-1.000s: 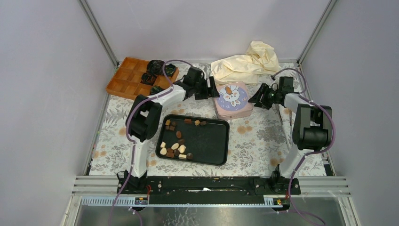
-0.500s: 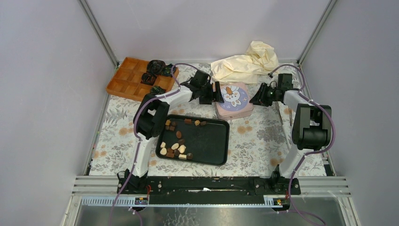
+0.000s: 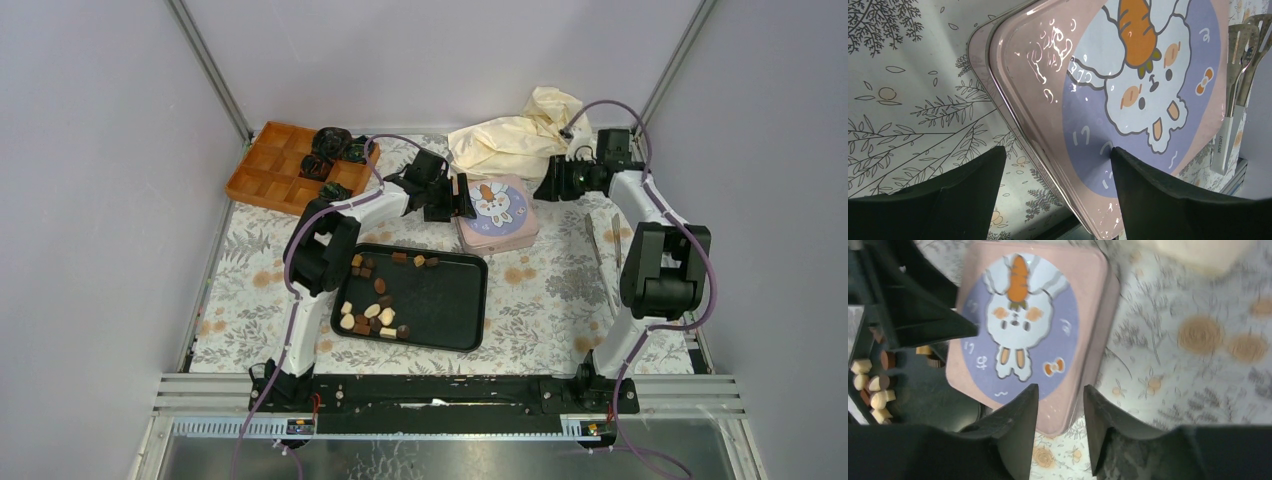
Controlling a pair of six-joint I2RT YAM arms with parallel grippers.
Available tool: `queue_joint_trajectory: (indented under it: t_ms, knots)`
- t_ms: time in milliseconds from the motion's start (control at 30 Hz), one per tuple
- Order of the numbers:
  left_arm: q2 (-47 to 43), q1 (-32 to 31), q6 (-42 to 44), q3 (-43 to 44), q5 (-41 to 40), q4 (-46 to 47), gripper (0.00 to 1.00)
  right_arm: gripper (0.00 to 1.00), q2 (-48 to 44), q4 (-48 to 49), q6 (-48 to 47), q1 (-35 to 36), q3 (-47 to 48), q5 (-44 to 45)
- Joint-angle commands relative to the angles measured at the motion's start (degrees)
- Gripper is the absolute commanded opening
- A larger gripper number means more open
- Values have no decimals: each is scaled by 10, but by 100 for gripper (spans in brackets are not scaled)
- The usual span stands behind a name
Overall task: Pack the chocolate
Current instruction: Close the box lid on the packing box.
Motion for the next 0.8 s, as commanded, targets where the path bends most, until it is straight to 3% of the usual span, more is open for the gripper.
queue_joint_trajectory:
  t_ms: [0,67,133,333,433,767]
  knots:
    - [26,-3,22,-15,-27,-50,83,32,-20,-133,-189,37,87,-73]
    - [26,-3,22,-15,-26,-50,83,13,-7,-164,-209,71,94,-42]
    - [25,-3,22,-14,-24,-50,83,5,4,-164,-203,82,81,6]
    - [23,-3,22,-17,-18,-49,83,0,64,-188,-228,93,46,196]
    - [26,-3,23,-13,-13,-49,83,0,104,-215,-239,93,55,236]
    - [28,-3,32,-12,4,-53,83,1,44,-156,-204,93,162,76]
